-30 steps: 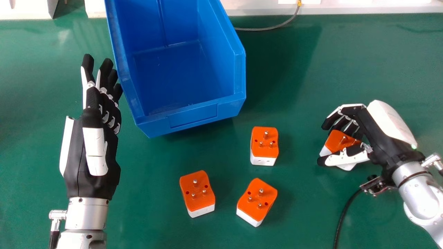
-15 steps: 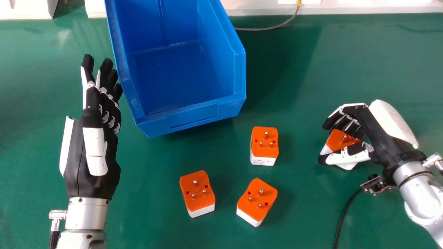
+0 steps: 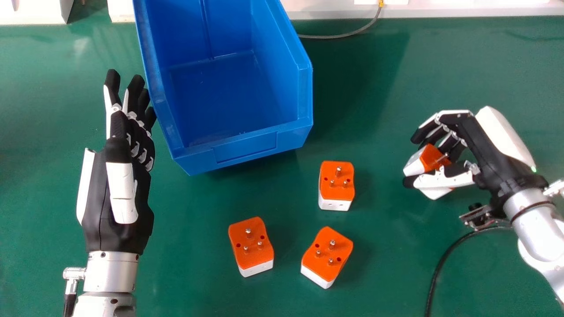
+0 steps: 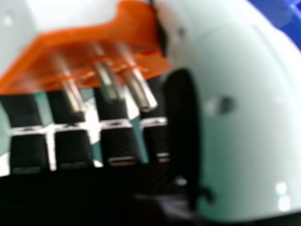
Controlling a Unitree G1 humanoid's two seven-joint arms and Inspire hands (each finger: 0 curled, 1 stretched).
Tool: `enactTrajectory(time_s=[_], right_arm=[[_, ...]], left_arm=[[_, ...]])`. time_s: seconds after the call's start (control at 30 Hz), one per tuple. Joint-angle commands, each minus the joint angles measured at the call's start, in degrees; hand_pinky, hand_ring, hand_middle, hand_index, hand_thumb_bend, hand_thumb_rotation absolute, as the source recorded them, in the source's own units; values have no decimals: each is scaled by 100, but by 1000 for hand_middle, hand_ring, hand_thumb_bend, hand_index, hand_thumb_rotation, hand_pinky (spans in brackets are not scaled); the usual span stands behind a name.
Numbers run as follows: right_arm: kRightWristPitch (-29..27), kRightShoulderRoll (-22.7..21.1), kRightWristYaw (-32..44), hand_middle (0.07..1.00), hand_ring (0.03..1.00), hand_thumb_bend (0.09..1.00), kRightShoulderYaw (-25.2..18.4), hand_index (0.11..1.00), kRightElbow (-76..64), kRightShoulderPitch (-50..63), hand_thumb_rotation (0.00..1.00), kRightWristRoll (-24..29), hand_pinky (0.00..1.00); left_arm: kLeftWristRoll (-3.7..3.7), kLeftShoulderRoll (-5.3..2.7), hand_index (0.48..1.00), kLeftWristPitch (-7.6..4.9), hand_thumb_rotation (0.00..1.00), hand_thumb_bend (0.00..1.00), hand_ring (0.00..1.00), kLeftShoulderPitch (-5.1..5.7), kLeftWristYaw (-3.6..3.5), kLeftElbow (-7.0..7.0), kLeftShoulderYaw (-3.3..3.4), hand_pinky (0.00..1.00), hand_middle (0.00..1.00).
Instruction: Pick all objects and put in blue box
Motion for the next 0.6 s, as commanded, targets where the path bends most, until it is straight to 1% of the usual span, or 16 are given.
enactTrajectory(time_s=[0.0,0.17,0.33,0.43,0.57], right_arm=[[-20,-125,48,484,389,516,-143,526,-194,-222,0,156,367],[-10,-157,172,485,389,516,-189,526,-408,-318,0,144,361],[88,-208,399,490,390,516,-224,524,-913,-407,0,140,361],[171,-223,502,490,389,516,-233,524,-1234,-498,0,93,358],[321,-195,739,491,385,515,-292,525,-1602,-591,0,187,350]], left_arm=[[75,-33,1000,-99,1000,895,1000,-69,27,-65,-42,1000,1000],[92,-32,1000,-95,1000,890,1000,-50,52,-102,-50,1000,1000],[106,-41,1000,-118,1000,885,1000,-29,82,-101,-60,1000,1000],[101,-45,1000,-129,1000,884,1000,-22,90,-94,-64,1000,1000],[104,-49,1000,-144,1000,883,1000,-22,104,-88,-66,1000,1000]])
